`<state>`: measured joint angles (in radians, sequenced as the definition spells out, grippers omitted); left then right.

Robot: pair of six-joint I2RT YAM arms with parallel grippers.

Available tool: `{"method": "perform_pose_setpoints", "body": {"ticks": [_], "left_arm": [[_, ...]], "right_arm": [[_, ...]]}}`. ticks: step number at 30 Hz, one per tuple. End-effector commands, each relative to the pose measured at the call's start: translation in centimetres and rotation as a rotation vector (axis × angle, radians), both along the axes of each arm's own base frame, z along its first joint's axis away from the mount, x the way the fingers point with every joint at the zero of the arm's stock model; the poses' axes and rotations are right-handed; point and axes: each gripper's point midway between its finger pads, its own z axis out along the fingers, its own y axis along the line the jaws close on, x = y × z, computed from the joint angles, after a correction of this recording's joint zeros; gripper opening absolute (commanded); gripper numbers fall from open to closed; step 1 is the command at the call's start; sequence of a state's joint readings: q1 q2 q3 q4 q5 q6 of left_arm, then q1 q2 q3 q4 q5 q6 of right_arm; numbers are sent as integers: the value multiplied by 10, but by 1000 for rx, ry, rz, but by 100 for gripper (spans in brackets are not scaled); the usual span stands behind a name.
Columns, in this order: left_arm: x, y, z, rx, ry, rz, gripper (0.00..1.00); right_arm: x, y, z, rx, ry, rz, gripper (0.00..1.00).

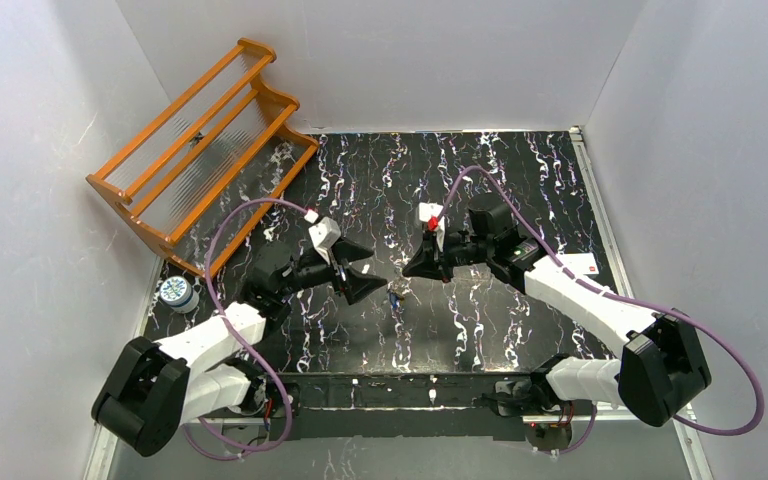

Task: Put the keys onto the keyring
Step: Adjust the keyring.

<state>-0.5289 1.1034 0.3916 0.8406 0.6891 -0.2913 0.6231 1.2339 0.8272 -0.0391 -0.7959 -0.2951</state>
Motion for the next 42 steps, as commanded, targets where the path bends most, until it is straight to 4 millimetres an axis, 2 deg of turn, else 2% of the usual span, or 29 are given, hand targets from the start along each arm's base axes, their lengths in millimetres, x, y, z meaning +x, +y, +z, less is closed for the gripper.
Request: {"method": "perform_pose_setpoints", "body": {"ticks": [1, 4, 7, 9, 19, 21, 23, 27, 33, 42], "left_arm": [[-22, 2, 22, -36, -203, -104, 78], [-25, 6, 16, -21, -248, -93, 71], [-32, 3, 7, 0, -269, -138, 53], [-36, -3, 3, 11, -275, -177, 47], [-29, -22, 14, 17, -370, -121, 48], [-28, -23, 15, 15, -373, -113, 46], [-28, -24, 13, 18, -368, -111, 41], [-22, -22, 10, 25, -360, -71, 33], [-14, -13, 19, 32, -435, 6, 36], [-26, -28, 23, 15, -430, -120, 36]], "right_arm": [[-18, 7, 28, 113, -105, 159, 1], [-20, 8, 30, 126, -108, 178, 1], [-23, 9, 32, 142, -108, 205, 1], [-25, 10, 33, 149, -106, 217, 1], [-24, 10, 34, 148, -112, 217, 1], [-24, 10, 34, 147, -110, 215, 1], [-23, 10, 33, 145, -110, 209, 1], [-23, 10, 34, 146, -114, 209, 1], [-24, 9, 34, 146, -117, 209, 1], [-24, 10, 35, 150, -121, 212, 1]]}}
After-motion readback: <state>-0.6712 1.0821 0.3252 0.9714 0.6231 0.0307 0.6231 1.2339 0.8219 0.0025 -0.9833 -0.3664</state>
